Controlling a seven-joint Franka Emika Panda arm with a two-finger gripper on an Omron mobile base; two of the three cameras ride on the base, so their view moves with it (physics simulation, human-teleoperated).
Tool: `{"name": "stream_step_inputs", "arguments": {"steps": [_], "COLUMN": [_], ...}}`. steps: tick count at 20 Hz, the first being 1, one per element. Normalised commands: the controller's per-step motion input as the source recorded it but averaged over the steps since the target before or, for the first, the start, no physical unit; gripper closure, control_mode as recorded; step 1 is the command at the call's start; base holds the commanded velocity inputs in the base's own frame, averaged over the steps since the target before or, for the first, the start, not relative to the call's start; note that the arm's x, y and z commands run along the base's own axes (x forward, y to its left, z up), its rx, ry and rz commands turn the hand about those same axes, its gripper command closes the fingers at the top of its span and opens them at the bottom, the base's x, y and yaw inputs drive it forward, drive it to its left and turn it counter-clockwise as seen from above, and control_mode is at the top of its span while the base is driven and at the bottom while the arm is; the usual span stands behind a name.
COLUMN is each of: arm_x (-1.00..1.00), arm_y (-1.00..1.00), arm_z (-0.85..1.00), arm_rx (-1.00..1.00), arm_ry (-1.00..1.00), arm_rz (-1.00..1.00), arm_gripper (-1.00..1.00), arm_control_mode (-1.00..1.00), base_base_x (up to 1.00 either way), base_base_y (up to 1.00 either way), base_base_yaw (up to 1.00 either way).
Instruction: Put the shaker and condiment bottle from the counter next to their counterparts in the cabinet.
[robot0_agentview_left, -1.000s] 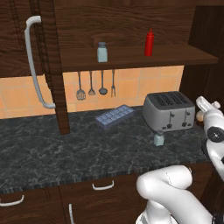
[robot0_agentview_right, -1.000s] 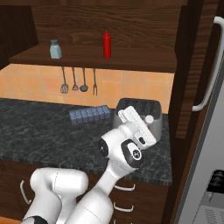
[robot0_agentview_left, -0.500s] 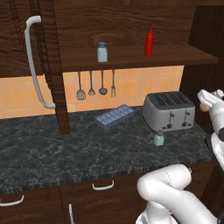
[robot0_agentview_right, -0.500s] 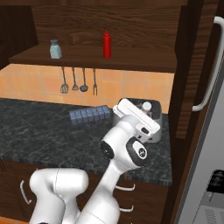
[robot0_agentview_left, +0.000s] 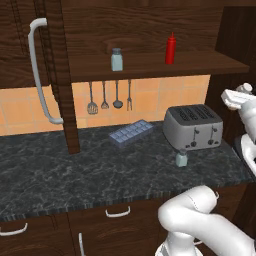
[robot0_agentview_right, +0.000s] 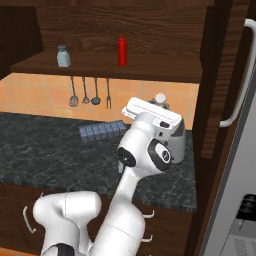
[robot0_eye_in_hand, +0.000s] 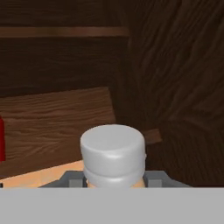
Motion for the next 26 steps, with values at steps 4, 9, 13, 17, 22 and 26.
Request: {"name": "stream_step_inputs", "arguments": {"steps": [4,9,13,17,22,26], "arm_x": [0.0,-0.11,-0.09,-0.2,-0.18,-0.11], "arm_y": [0.03,-0.01,0.0,0.0,-0.01,0.0], "arm_z": [0.77,0.75,0.82,0.87,0.86,0.67], "arm_rx": [-0.2,-0.17,-0.15,-0.1,-0.08,-0.07], "arm_ry": [0.06,0.07,0.14,0.12,0.18,0.17], "arm_rz": [0.11,0.08,0.05,0.05,0.07,0.09], "arm_gripper": [1.0,1.0,1.0,1.0,1.0,1.0], "arm_control_mode": [-1.0,-1.0,-1.0,-1.0,-1.0,-1.0], "base_base_x": [0.0,0.0,0.0,0.0,0.0,0.0], "base_base_y": [0.0,0.0,0.0,0.0,0.0,0.0], "base_base_yaw": [0.0,0.0,0.0,0.0,0.0,0.0]}}
